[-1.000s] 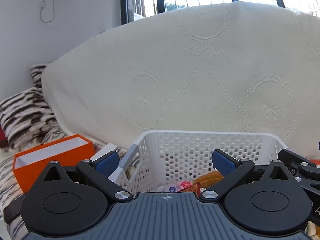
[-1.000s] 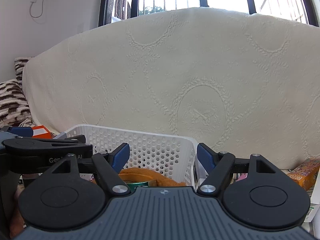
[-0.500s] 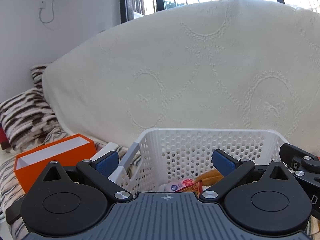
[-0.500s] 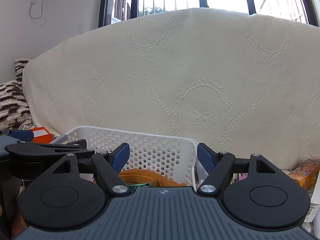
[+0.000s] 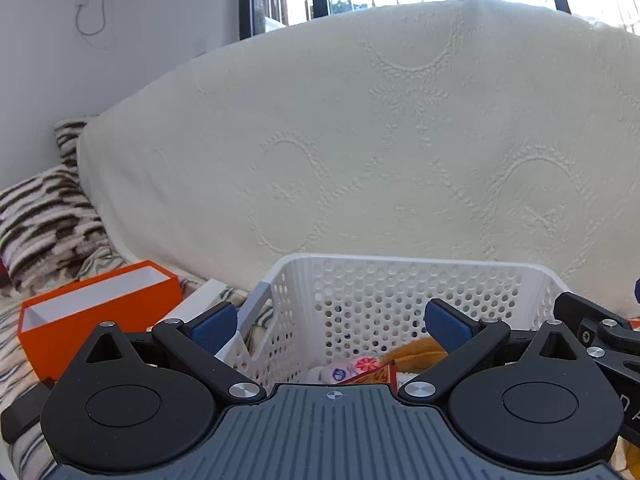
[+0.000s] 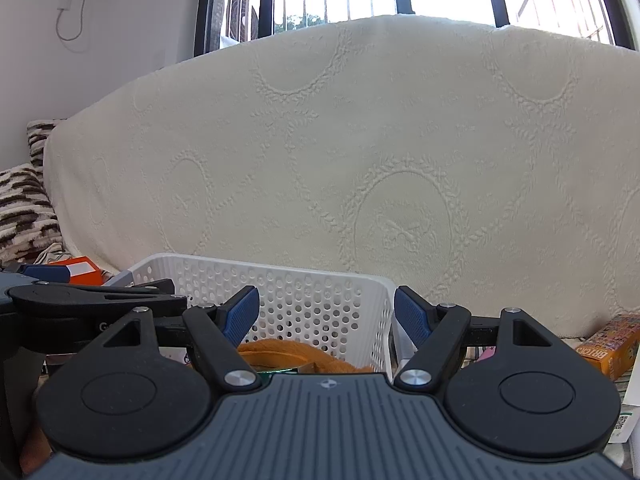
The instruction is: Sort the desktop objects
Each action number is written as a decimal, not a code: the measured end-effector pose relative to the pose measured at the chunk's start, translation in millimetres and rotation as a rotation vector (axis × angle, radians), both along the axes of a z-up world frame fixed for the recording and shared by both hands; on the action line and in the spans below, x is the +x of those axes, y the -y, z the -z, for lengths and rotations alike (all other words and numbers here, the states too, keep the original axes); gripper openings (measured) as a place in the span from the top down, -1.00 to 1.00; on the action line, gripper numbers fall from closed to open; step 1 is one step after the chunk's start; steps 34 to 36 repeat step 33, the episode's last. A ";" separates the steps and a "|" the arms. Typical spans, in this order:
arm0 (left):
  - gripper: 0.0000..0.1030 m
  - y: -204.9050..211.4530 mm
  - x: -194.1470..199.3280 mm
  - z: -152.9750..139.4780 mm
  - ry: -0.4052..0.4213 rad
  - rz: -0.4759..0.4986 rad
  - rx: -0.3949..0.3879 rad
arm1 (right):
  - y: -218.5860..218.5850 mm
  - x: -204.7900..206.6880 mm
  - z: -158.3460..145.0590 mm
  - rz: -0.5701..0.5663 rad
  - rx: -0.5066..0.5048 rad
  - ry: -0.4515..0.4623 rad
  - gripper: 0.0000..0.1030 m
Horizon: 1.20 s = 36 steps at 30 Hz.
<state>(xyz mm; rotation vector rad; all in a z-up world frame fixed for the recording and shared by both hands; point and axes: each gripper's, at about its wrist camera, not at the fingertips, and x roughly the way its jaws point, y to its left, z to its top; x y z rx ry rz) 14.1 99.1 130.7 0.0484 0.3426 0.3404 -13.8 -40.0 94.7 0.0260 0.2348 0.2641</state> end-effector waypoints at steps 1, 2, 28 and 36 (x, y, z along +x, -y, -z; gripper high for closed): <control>-1.00 -0.2 -0.5 0.0 0.003 -0.001 0.003 | -0.4 0.2 0.1 0.000 0.000 0.000 -0.52; -1.00 -0.5 -1.1 0.3 0.003 0.001 0.008 | -0.2 0.1 0.3 0.001 0.001 0.000 -0.52; -1.00 4.0 -14.8 -5.7 0.000 0.050 -0.012 | 11.2 -19.3 -9.0 0.024 0.042 0.025 -0.57; -1.00 5.8 -18.0 -8.5 -0.001 0.058 -0.018 | 14.1 -23.1 -12.2 0.029 0.046 0.029 -0.57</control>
